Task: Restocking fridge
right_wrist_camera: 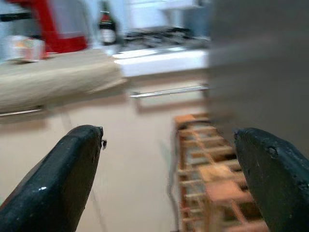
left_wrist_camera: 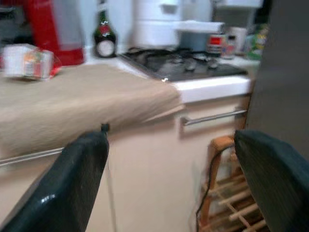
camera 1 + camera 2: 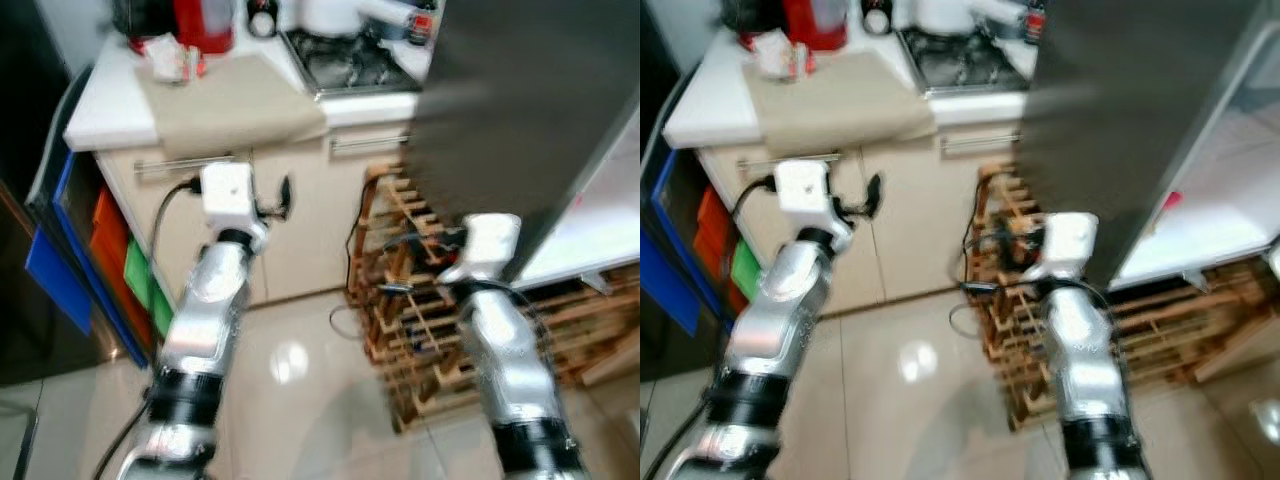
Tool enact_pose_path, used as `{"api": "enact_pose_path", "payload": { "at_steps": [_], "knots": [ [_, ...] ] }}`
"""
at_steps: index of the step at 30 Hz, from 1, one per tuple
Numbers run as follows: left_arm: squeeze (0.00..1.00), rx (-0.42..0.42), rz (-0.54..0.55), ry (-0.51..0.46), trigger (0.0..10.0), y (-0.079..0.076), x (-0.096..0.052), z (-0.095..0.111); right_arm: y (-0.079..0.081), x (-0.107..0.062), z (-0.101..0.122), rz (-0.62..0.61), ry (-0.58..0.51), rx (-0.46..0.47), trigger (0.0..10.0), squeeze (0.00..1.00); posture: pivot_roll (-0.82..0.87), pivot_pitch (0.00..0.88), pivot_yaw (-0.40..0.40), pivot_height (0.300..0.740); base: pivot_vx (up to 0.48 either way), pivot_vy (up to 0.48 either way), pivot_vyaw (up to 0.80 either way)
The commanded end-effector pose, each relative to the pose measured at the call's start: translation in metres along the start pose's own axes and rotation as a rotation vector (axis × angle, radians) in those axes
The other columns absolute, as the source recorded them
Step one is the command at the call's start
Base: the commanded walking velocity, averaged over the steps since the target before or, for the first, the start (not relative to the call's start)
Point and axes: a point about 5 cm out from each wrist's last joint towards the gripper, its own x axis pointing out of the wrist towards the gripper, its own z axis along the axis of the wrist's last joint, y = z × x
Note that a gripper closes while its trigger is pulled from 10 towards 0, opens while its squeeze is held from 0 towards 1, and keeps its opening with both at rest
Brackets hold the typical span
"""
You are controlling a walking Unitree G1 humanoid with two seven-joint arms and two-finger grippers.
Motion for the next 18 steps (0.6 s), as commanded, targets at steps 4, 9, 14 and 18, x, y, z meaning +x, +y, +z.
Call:
{"api": "enact_pose_path", "payload": {
  "at_steps": [4, 9, 14, 18],
  "knots": [
    [0.00, -0.018, -0.073, -0.005, 10.0, -0.0142, 0.0072, 0.0035, -0.0066, -0.0044, -0.0025, -0.049, 0.008, -0.010, 10.0, 0.00, -0.12, 0.000, 0.091, 0.740, 0.438, 0.000, 0.00],
    [0.00, -0.053, -0.110, 0.020, 10.0, -0.0196, 0.0073, -0.0012, -0.0121, -0.0061, -0.0025, -0.088, 0.003, -0.023, 10.0, 0.00, -0.13, 0.000, 0.111, 0.740, 0.000, 0.000, 0.00],
    [0.00, -0.067, -0.102, 0.018, 10.0, -0.0191, 0.0076, -0.0026, -0.0111, -0.0069, -0.0040, -0.090, 0.006, -0.020, 10.0, 0.00, -0.12, 0.000, 0.107, 0.740, 0.000, 0.000, 0.00],
    [0.00, -0.067, -0.101, 0.011, 10.0, -0.0171, 0.0080, -0.0018, -0.0081, -0.0059, -0.0024, -0.069, -0.012, -0.017, 10.0, 0.00, -0.12, 0.000, 0.104, 0.740, 0.000, 0.000, 0.00]
  ]
}}
